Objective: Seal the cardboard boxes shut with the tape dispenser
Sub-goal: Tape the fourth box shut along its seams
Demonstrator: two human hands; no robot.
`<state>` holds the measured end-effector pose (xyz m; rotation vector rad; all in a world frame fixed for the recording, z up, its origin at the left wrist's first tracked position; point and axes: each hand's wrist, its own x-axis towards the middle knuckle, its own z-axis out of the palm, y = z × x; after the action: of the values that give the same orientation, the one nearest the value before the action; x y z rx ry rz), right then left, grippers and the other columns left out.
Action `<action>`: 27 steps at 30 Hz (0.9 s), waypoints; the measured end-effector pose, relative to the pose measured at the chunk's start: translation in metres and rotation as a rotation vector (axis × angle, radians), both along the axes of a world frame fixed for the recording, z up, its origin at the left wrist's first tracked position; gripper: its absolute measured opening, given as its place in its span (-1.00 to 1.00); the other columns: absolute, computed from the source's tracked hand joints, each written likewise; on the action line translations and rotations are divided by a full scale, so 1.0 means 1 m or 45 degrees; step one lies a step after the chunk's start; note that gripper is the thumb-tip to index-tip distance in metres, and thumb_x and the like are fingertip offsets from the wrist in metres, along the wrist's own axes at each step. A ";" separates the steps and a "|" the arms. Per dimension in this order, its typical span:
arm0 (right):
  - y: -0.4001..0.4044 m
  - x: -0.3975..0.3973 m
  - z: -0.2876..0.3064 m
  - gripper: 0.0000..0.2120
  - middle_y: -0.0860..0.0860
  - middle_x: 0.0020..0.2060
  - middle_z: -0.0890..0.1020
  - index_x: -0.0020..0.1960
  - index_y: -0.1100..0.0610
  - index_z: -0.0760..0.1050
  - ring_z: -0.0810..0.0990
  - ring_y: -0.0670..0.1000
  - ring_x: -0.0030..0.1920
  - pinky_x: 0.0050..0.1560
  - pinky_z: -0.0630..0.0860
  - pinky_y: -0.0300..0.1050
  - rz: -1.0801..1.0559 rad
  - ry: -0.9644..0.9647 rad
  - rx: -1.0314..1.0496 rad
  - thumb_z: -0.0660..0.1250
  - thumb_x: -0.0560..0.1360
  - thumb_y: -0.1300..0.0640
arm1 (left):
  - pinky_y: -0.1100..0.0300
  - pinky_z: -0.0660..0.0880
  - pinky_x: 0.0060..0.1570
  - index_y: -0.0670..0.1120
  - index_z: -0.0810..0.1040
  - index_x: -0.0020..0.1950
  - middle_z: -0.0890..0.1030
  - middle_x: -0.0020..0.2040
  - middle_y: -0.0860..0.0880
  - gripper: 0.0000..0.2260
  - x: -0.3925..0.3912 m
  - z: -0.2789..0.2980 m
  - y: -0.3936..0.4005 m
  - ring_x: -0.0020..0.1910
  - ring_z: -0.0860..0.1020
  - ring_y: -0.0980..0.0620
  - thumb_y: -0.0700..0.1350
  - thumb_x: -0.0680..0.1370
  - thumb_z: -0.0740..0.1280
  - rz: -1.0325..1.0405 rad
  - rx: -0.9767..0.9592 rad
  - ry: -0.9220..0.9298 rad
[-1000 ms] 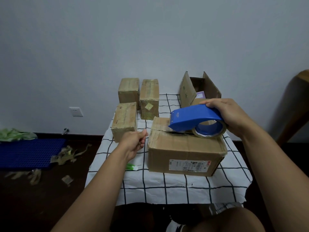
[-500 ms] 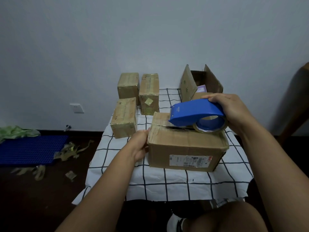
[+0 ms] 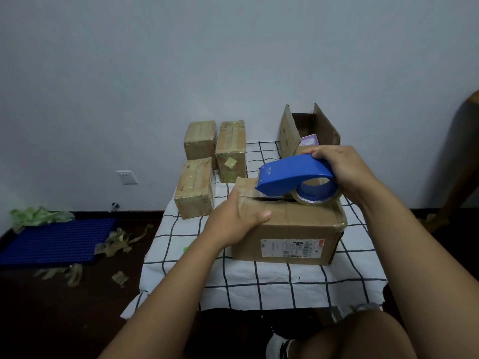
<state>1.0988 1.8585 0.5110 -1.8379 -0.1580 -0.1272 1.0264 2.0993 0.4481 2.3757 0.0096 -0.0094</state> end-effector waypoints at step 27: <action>-0.014 0.002 0.012 -0.73 -0.09 -0.05 0.70 -0.08 0.00 0.69 0.63 -0.04 0.03 0.03 0.54 -0.20 0.158 0.057 -0.014 0.22 0.58 0.18 | 0.10 0.43 -0.03 0.21 0.38 0.33 0.42 0.16 0.13 -0.26 0.024 0.003 -0.042 0.17 0.45 0.05 0.61 0.30 0.11 0.023 0.518 -0.311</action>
<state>1.1004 1.8440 0.5226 -1.8354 -0.2415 0.0015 1.0503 2.0571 0.4511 2.7661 -0.0926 0.3194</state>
